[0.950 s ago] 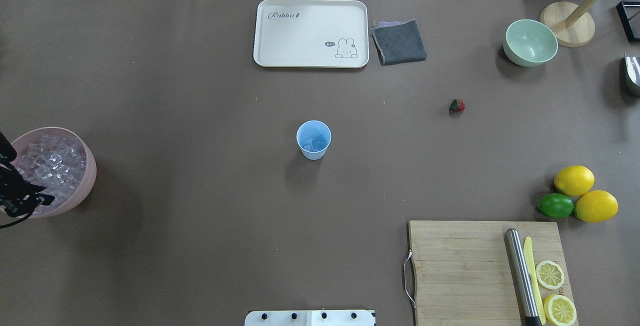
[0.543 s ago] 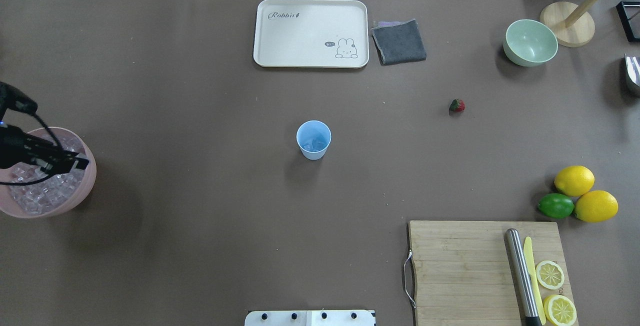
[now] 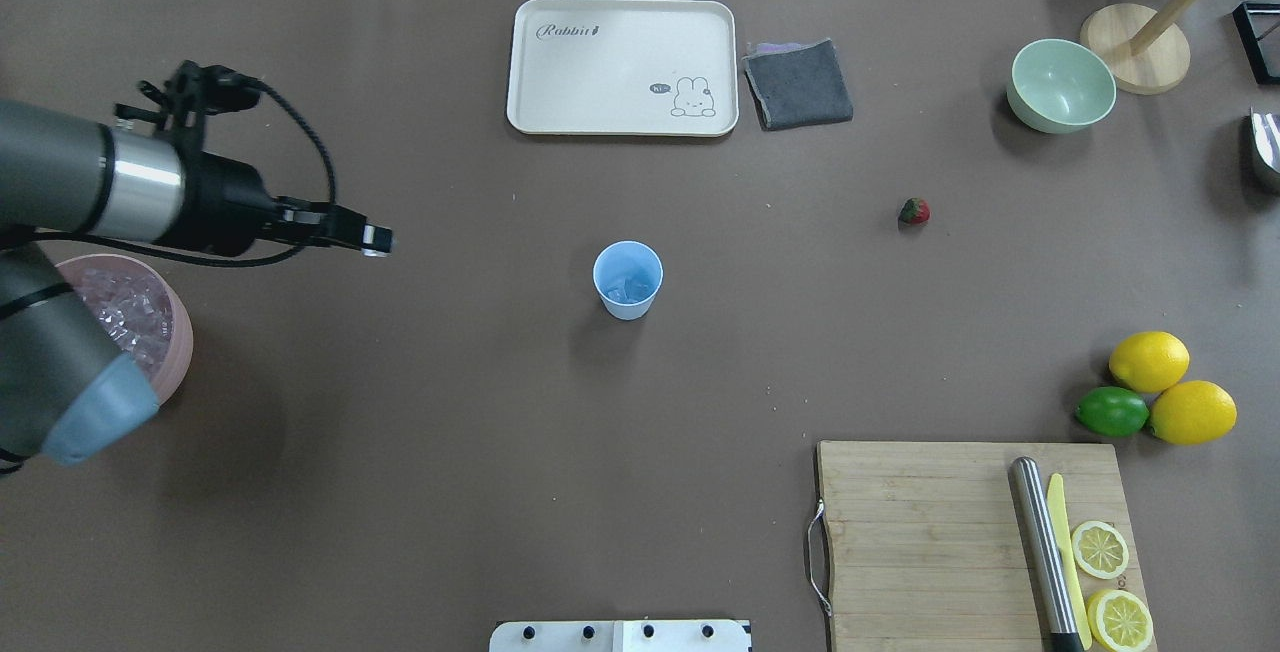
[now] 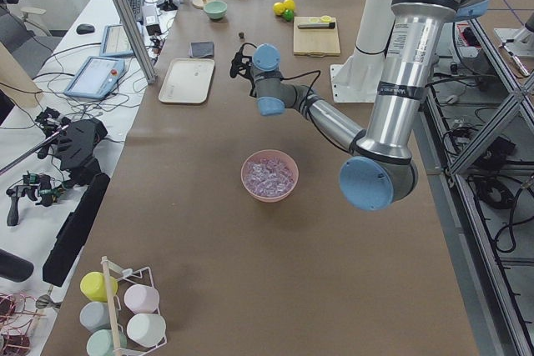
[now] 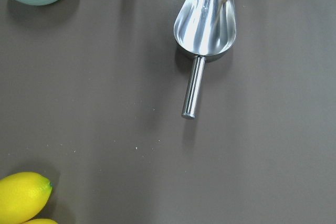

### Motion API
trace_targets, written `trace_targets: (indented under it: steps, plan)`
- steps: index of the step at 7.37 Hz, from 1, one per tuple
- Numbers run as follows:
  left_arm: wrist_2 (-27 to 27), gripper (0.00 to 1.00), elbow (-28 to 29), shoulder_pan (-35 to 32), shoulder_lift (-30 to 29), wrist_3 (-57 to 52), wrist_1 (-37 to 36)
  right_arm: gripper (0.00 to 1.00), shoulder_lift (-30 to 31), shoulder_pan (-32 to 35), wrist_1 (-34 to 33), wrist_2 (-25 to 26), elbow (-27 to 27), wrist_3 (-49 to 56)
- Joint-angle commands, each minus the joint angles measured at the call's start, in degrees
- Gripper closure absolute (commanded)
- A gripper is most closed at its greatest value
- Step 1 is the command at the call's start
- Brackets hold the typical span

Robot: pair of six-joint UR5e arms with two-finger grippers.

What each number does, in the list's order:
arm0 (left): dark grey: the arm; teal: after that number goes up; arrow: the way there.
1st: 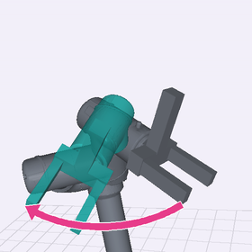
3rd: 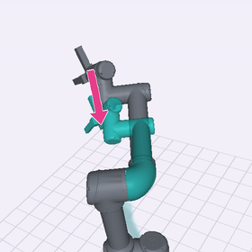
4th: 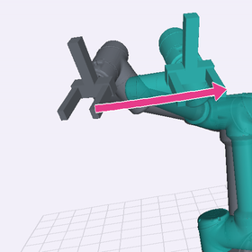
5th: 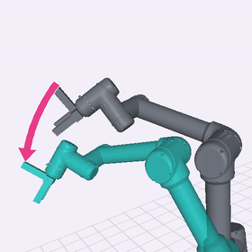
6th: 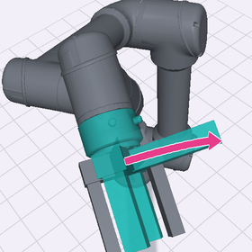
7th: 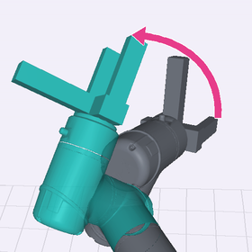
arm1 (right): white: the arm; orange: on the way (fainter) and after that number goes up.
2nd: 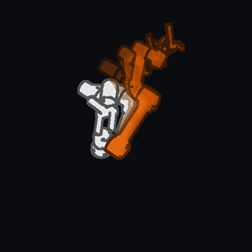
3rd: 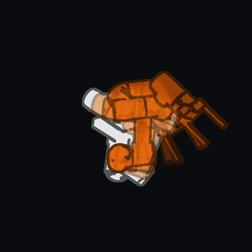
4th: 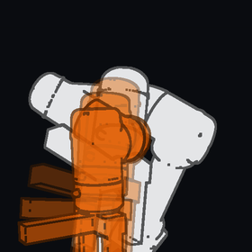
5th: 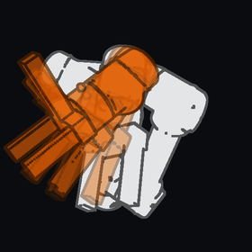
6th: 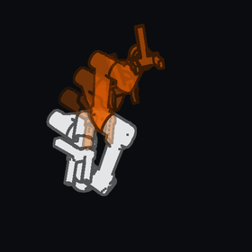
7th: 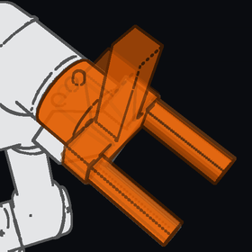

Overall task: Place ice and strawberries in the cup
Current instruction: 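Carry the second ice cube with the left gripper over the cup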

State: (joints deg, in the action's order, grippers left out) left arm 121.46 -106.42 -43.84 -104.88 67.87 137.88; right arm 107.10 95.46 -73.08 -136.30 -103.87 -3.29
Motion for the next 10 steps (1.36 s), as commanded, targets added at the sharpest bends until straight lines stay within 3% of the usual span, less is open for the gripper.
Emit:
trace_targets:
  steps: [1, 3, 5, 10]
  plan:
    - [-16.7, 1.00, 4.2, 11.3, -10.4, 7.3, -3.4, 0.00, -0.1, -0.3, 0.0, 0.1, 0.0, -0.1]
    - [-25.0, 1.00, 8.3, 15.6, -19.8, 9.5, -11.0, 0.00, -0.5, -0.4, 0.0, 0.0, 0.1, -0.3]
    - [-27.5, 1.00, 13.1, 15.8, -21.7, 10.3, -10.4, 0.00, -0.9, -0.8, 0.0, 0.2, 0.2, -0.4]
    - [-29.6, 1.00, 14.3, 16.9, -22.9, 9.8, -10.7, 0.00, -1.3, -1.2, -0.1, 0.3, 0.8, -0.4]
